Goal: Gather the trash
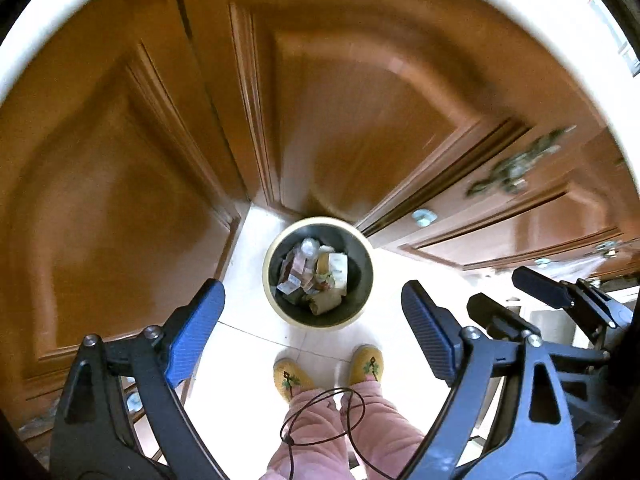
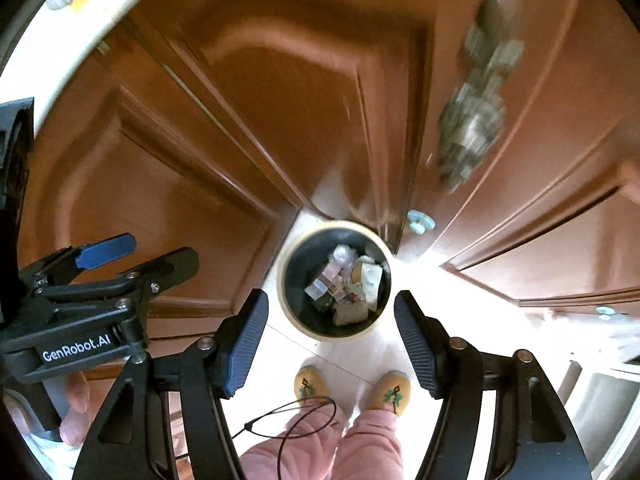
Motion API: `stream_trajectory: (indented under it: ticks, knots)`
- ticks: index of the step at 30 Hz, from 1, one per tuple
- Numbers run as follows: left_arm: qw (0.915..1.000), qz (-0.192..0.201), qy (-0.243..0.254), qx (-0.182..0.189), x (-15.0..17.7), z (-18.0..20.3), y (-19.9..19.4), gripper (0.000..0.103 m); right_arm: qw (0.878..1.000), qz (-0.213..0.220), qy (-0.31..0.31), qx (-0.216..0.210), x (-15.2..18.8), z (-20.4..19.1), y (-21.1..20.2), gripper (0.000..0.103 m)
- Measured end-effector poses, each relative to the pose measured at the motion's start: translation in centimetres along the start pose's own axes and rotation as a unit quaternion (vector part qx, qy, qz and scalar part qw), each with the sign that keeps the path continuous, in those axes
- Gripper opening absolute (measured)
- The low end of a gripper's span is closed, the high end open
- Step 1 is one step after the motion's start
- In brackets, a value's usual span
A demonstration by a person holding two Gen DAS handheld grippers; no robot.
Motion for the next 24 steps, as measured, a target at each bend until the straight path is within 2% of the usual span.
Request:
stream_trajectory:
  ticks: [8, 10, 18, 21, 24]
  knots:
    - [0.9992, 0.037, 0.002, 0.018, -2.8, 0.9, -11.9, 0.089, 0.998, 0.052, 0.017, 0.016, -2.4, -2.5, -13.0, 0.067]
    - [0.9985, 0.048, 0.001, 0.027, -3.6, 1.1, -14.4, 0.089, 0.997, 0.069, 0.022, 0.019, -3.0, -3.1, -16.0, 0.071]
    - [0.9897, 0.131, 0.037, 0.045, -6.3, 2.9, -25.3, 0.089, 0.987, 0.147, 0.038, 0.044, -4.9, -5.3, -27.0, 0.080]
    - [0.9864, 0.151, 0.050, 0.042, -7.2, 3.7, -28.3, 0.089, 0.982, 0.172, 0.040, 0.061, -5.5, -6.1, -30.4, 0.083]
    - [0.9834, 0.170, 0.061, 0.021, -7.8, 4.6, -31.0, 0.089, 0.977, 0.196, 0.045, 0.071, -6.2, -6.8, -33.6, 0.083]
Point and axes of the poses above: each gripper's, at about its wrist camera, not at the fingertips, and y roughly the way its jaws point, z to its right, x to its underside, the point moved 1 cm from there along y, roughly the way its jaws point, and after that the axes turned 5 degrees about -y, right-handed, at the moved point
